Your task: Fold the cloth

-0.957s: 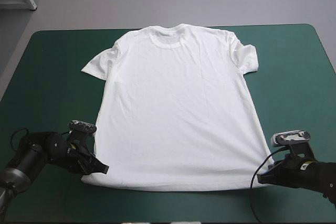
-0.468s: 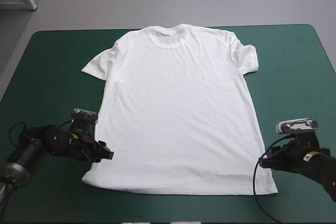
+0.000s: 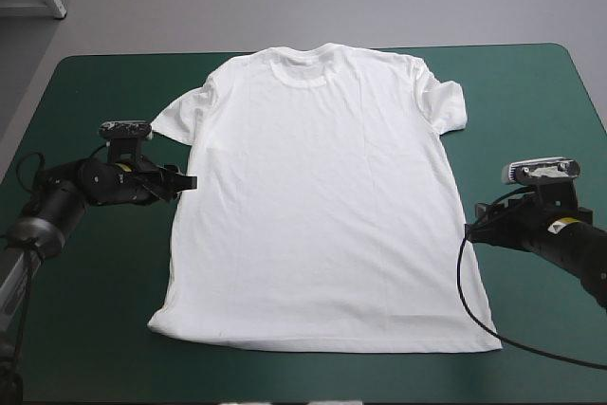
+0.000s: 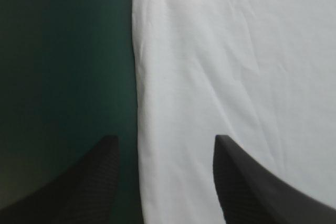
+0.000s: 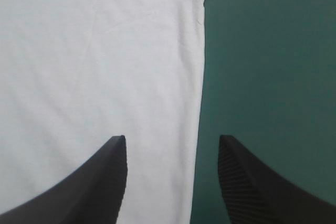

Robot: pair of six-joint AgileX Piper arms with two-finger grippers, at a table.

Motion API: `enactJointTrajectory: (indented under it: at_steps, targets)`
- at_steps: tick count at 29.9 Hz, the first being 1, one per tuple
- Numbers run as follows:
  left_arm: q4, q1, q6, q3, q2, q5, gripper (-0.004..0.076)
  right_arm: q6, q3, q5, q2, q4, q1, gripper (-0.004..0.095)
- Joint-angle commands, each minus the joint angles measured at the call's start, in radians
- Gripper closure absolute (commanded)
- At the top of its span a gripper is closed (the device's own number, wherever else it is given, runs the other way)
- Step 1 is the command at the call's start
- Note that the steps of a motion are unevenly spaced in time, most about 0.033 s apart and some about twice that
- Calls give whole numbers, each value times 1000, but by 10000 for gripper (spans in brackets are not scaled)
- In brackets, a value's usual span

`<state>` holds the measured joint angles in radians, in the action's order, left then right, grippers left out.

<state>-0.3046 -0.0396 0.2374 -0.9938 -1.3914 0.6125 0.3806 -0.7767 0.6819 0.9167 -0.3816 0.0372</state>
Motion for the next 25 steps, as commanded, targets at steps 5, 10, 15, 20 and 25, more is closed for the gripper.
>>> enactJointTrajectory:
  at_steps: [5,10,15,20,25]
  targets:
    - [-21,4,5,-157,-165,-65,330,75,-66,-91,112,-98,6,399]
    - [-21,4,5,-251,-287,-61,330,79,-83,-102,156,-98,6,445]
    - [-17,4,7,-306,-379,-62,330,97,-88,-119,165,-98,6,469]
    - [-15,4,11,-329,-434,-54,341,96,-88,-120,169,-98,6,472]
    - [-17,4,16,-329,-446,-33,543,96,-90,-127,173,-98,6,490]
